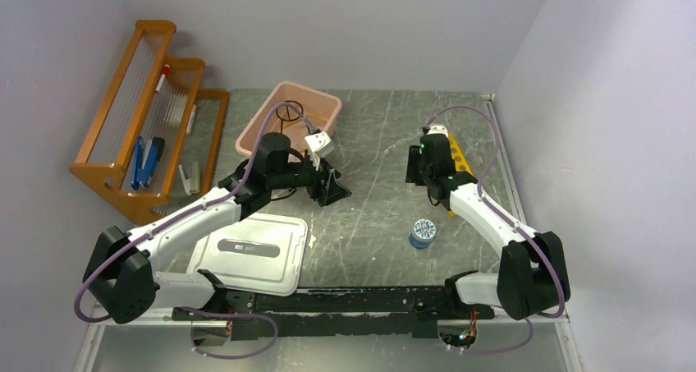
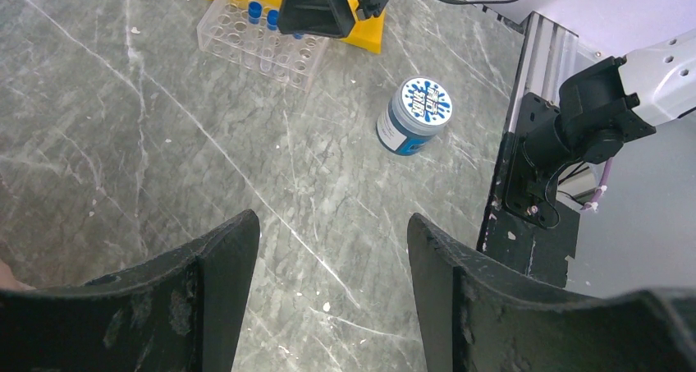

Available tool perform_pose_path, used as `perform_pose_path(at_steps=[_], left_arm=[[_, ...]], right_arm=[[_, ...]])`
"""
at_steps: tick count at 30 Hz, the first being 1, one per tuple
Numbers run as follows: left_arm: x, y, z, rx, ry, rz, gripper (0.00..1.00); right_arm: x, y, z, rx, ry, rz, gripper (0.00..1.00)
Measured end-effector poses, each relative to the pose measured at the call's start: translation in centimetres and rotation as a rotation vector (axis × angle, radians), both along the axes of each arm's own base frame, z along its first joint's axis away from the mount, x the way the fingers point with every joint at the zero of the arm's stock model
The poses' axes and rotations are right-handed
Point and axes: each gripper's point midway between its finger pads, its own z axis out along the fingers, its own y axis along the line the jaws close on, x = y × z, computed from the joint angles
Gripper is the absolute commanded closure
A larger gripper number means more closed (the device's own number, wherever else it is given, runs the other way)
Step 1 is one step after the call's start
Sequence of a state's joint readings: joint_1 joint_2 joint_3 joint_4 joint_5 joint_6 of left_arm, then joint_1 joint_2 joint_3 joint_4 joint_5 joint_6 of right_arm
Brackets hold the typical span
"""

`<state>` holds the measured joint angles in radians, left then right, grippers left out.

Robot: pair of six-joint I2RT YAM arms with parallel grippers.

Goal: Organize the chemistry lab equipment

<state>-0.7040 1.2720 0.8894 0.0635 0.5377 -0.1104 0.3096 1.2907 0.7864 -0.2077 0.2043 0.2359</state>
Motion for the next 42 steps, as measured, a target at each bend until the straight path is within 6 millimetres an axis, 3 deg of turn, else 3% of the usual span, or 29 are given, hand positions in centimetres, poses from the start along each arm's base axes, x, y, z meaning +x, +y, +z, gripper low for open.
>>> perform_pose_path(at_steps=[5, 11, 20, 42], left_arm=[[0.0, 0.0, 0.0, 0.0, 0.0, 0.0, 0.29], [0.0, 0.0, 0.0, -0.001, 0.002, 0.0, 0.29], [-0.1, -0.1, 0.1, -0.008, 0.007, -0.006, 0.29], [-0.1, -0.1, 0.2, -0.01, 0.005, -0.006, 0.29]], right_arm=[[-0.6, -0.1, -0.1, 0.009, 0.035, -0.018, 0.52], [-2.1, -0.3, -0.9, 0.01, 0.1, -0.021, 0.65], [-2.5, -0.7, -2.4, -0.036, 0.16, -0.011, 0.76], [-0.1, 0.1, -3.1, -0.075, 0.188, 0.043, 0.79]])
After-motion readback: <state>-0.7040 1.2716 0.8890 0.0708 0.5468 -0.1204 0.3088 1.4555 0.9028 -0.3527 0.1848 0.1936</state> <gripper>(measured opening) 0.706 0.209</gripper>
